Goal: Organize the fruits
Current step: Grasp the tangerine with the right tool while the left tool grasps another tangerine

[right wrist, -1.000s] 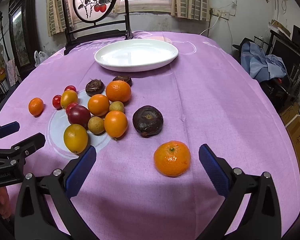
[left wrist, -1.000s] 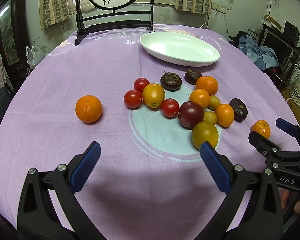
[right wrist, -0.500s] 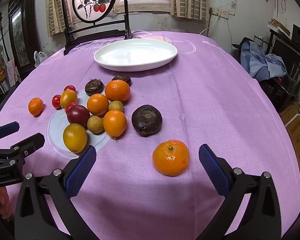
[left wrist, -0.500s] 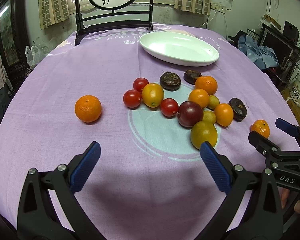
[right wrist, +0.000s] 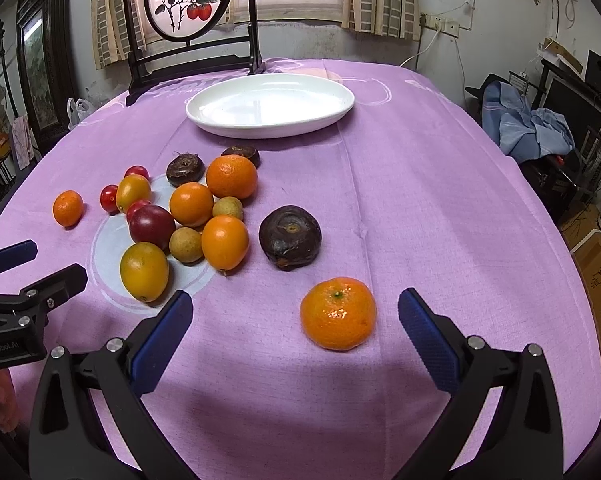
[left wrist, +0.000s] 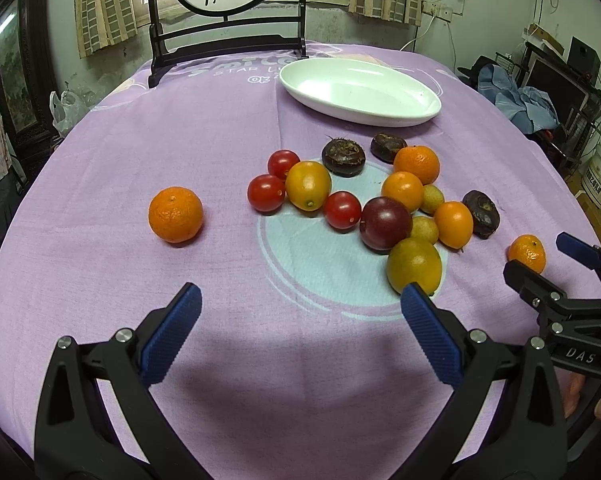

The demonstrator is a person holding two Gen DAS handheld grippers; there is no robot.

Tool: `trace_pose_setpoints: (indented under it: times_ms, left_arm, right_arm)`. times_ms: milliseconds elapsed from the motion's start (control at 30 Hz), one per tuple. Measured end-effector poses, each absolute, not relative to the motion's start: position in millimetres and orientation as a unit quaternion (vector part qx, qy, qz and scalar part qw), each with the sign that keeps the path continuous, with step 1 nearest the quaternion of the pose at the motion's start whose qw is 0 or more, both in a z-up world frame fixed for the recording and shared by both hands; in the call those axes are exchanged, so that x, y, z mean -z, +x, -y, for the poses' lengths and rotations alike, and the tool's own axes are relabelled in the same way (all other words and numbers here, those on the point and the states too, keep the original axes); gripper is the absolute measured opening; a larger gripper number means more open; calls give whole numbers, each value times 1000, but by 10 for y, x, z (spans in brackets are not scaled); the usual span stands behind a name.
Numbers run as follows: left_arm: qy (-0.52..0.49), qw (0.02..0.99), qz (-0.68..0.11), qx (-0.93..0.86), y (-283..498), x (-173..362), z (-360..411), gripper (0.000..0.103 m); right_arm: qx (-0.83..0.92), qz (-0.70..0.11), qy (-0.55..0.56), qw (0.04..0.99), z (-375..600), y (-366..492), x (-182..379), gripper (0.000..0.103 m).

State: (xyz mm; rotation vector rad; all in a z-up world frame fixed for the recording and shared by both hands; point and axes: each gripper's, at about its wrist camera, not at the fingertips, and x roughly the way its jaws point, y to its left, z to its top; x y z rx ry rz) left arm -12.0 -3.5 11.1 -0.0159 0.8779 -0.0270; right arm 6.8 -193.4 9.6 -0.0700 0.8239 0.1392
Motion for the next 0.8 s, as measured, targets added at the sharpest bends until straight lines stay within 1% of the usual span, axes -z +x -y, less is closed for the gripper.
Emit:
trace_pose_setpoints:
  times_ms: [400, 433, 500, 533, 567, 633, 733, 800]
  left_arm:
    - [-14, 900, -436, 9, -49, -30, -235, 101]
    - [-14, 899, -437, 8, -42, -24, -253, 101]
    - [-15, 898, -440, 5, -24, -3, -310, 101]
    - [-16, 897, -441, 4, -12, 8, -334, 101]
    - [-17, 896, -444, 3, 2, 18, -369, 101]
    - [-18, 894, -447, -1, 25, 29, -439, 101]
    - [-21, 893, -450, -7, 54, 30, -538, 101]
    - [-27, 890, -456, -7, 88, 39, -636, 101]
  right_arm:
    - [-84, -438, -85, 891, 2052, 200, -36, 102]
    - [-86, -443, -87, 888, 2068, 199, -12, 99]
    - [-88, -455, -82, 882, 2100, 216, 39, 81]
    - [-95, -466, -70, 877, 2132, 240, 85, 70]
    - [-99, -471, -64, 874, 2149, 249, 109, 60]
    - [-104, -477, -58, 871, 2155, 257, 150, 55]
    - [-109, -471, -48, 874, 2163, 235, 128, 45]
    - [-114, -470, -41, 874, 2181, 228, 123, 44]
